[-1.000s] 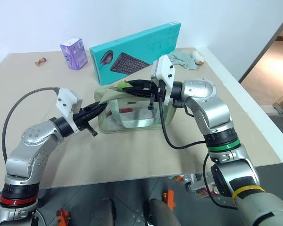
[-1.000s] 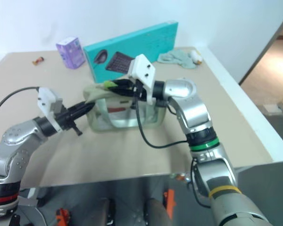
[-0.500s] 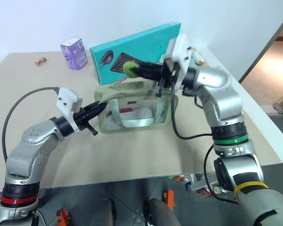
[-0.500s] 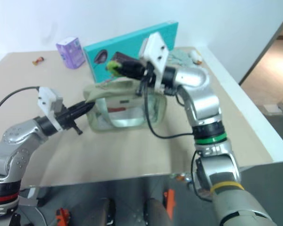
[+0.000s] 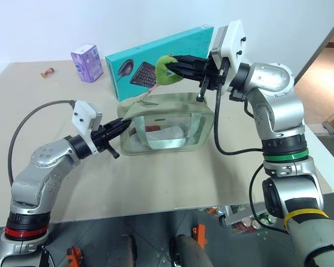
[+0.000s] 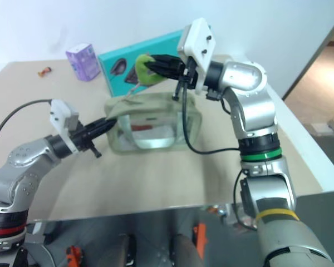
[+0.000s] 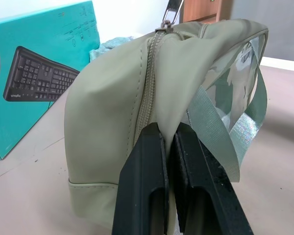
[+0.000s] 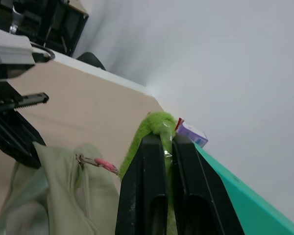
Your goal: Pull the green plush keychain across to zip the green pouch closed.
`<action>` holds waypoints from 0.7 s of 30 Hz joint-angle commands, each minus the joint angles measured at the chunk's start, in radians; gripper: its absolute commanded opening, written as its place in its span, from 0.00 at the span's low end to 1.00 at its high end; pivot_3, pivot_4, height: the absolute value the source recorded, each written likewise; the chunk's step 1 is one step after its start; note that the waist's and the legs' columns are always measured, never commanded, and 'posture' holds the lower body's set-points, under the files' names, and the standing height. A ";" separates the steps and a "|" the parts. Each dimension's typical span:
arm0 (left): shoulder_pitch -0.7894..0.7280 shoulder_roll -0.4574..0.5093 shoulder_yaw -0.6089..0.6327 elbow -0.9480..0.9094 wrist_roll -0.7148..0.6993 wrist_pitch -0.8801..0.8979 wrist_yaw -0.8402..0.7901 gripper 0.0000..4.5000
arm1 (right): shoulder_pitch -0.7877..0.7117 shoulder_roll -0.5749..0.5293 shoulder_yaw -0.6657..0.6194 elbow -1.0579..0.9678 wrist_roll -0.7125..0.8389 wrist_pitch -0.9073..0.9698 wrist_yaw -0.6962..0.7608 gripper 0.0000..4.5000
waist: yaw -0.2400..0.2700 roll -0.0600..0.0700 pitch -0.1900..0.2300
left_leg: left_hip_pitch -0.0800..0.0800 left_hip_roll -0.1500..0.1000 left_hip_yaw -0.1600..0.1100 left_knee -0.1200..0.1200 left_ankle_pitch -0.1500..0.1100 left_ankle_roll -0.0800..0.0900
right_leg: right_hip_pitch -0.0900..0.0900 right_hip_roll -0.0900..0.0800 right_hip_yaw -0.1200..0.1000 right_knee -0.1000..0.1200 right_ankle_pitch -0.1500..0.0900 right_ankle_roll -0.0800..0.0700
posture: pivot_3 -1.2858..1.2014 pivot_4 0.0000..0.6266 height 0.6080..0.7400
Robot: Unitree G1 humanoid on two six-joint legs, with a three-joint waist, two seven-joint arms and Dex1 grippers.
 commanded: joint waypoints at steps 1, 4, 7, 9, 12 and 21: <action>-0.016 -0.005 0.022 -0.007 -0.017 0.031 0.027 0.00 | -0.023 -0.040 -0.057 -0.004 -0.001 -0.036 -0.003 0.01 | 0.000 0.000 0.000 | 0.000 0.000 0.000 0.000 0.000 0.000 | 0.000 0.000 0.000 0.000 0.000 0.000 | 0.52 0.24 1.00; -0.023 -0.012 0.030 -0.009 -0.031 0.049 0.043 0.00 | -0.021 -0.055 -0.058 0.023 -0.011 -0.059 -0.007 0.01 | 0.000 0.000 0.000 | 0.000 0.000 0.000 0.000 0.000 0.000 | 0.000 0.000 0.000 0.000 0.000 0.000 | 0.52 0.24 1.00; -0.023 -0.012 0.032 -0.013 -0.036 0.053 0.049 0.00 | -0.024 -0.076 -0.064 0.067 -0.021 -0.086 -0.007 0.01 | 0.000 0.000 0.000 | 0.000 0.000 0.000 0.000 0.000 0.000 | 0.000 0.000 0.000 0.000 0.000 0.000 | 0.52 0.24 1.00; -0.021 -0.009 0.033 -0.015 -0.040 0.053 0.050 0.00 | -0.026 -0.096 -0.071 0.107 -0.031 -0.106 -0.013 0.01 | 0.000 0.000 0.000 | 0.000 0.000 0.000 0.000 0.000 0.000 | 0.000 0.000 0.000 0.000 0.000 0.000 | 0.52 0.24 1.00; -0.019 -0.006 0.040 -0.020 -0.043 0.055 0.052 0.00 | -0.026 -0.139 -0.085 0.188 -0.054 -0.148 -0.018 0.01 | 0.000 0.000 0.000 | 0.000 -0.001 0.000 0.000 0.000 0.000 | 0.000 0.000 0.000 0.000 0.000 0.000 | 0.52 0.24 1.00; -0.002 0.004 0.048 -0.037 -0.038 0.057 0.052 0.00 | 0.029 -0.283 -0.087 0.462 -0.188 -0.308 -0.079 0.01 | 0.000 0.000 0.000 | 0.000 -0.001 0.000 0.000 0.000 0.000 | 0.000 0.000 0.001 0.000 0.000 0.000 | 0.52 0.24 1.00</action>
